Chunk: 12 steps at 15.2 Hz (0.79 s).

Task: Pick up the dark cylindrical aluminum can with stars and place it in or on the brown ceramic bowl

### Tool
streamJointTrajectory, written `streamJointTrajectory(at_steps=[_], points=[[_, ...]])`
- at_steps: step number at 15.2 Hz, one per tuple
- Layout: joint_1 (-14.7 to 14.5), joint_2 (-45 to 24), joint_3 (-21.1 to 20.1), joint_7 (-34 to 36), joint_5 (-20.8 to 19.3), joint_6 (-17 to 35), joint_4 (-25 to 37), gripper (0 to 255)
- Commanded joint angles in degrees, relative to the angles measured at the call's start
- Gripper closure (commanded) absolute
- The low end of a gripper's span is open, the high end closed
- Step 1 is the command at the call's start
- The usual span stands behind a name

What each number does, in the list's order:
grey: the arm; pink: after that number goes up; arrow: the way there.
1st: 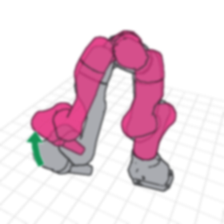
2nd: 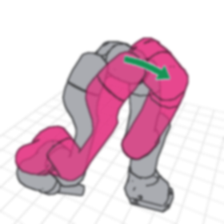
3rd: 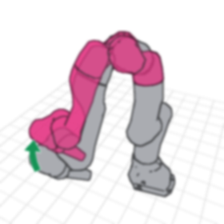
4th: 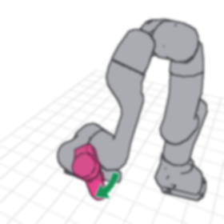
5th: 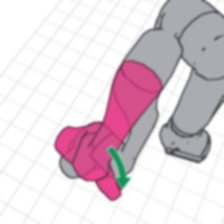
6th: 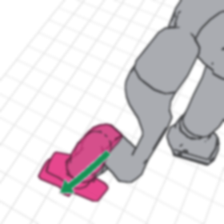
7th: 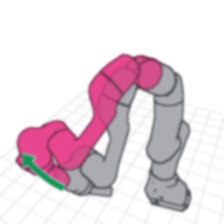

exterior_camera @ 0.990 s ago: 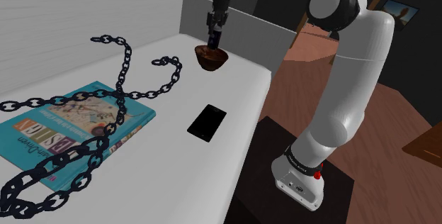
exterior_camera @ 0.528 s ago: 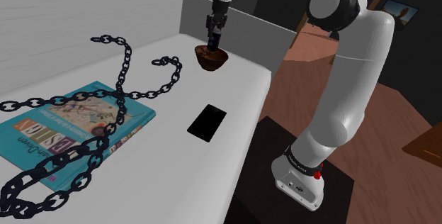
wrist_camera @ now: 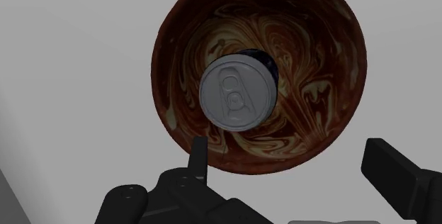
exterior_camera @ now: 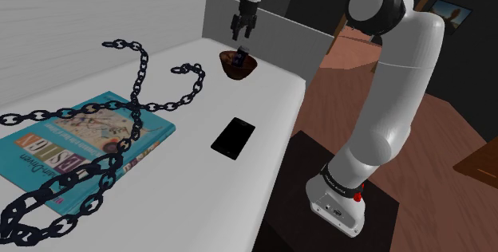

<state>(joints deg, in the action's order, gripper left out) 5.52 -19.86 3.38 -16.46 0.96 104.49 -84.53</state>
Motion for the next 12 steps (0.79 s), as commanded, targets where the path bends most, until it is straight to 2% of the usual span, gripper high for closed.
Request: streamJointTrajectory(at_steps=[1, 4, 12], points=[[0.01, 0.07, 0.01, 0.01, -0.01, -1.89, 1.82, 0], [0.08, -0.25, 0.03, 0.02, 0.00, -7.42, 7.67, 0], [0.08, -0.25, 0.03, 0.02, 0.00, -7.42, 7.67, 0]])
